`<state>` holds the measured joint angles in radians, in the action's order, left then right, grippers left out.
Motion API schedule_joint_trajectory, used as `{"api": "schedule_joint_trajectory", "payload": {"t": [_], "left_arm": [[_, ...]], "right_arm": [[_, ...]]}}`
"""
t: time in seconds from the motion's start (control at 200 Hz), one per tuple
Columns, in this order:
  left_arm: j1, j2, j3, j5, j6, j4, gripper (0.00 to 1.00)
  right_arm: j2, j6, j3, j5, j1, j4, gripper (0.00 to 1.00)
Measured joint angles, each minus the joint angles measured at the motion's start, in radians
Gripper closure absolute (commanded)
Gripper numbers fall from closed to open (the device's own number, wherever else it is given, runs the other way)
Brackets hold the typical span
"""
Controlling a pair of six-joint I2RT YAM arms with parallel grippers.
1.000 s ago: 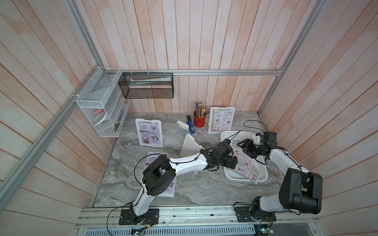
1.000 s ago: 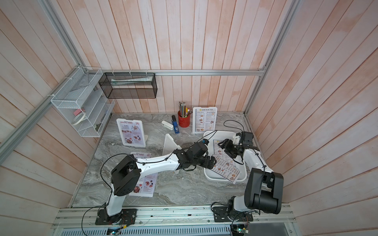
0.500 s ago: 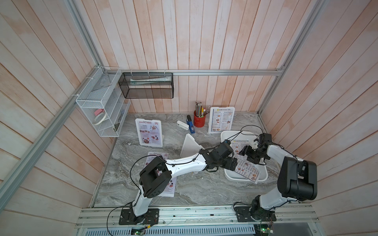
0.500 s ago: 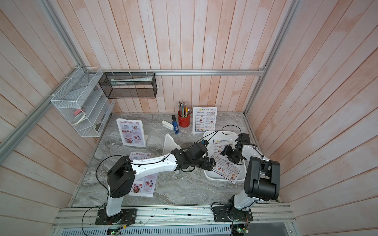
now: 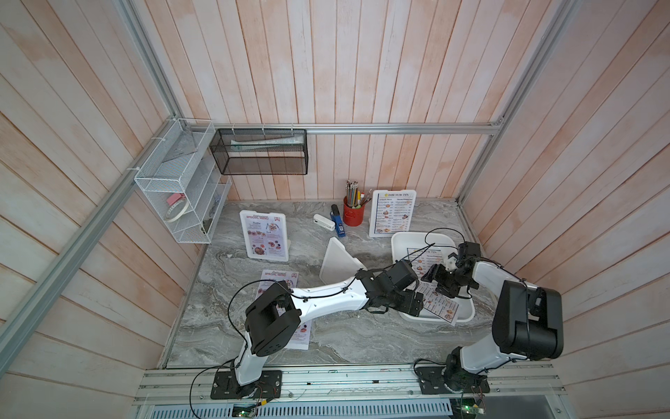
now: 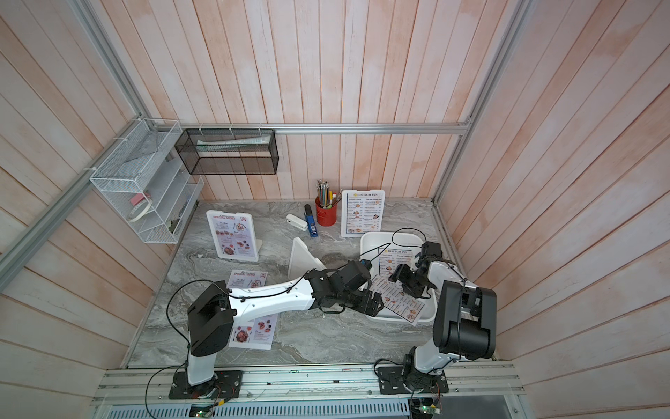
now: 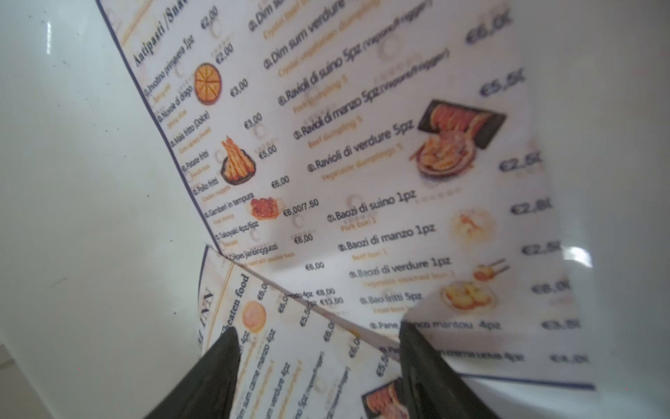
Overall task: Replace the menus in the menu holders
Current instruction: Pick up the menu from the storage box.
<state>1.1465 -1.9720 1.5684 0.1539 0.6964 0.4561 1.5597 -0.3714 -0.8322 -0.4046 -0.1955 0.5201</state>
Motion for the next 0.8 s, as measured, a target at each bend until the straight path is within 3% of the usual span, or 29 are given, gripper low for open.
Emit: {"api": "schedule_joint_trajectory", "payload": {"t": [0.385,0.685,0.8], "left_arm": [[0.002,0.016,-0.002,0.179,0.213,-0.13,0.12],[0.018,-0.027,-0.002,0.183,0.365,-0.181,0.13],[0.021,-0.055,-0.002,0.177,0.423,-0.195,0.22]], "right_arm": [[0.0,-0.029,0.003,-0.005,-0.004,-0.008,0.29],[0.003,-0.045,0.003,-0.011,-0.005,-0.015,0.29],[0.008,-0.047,0.003,-0.016,-0.005,-0.023,0.29]]}}
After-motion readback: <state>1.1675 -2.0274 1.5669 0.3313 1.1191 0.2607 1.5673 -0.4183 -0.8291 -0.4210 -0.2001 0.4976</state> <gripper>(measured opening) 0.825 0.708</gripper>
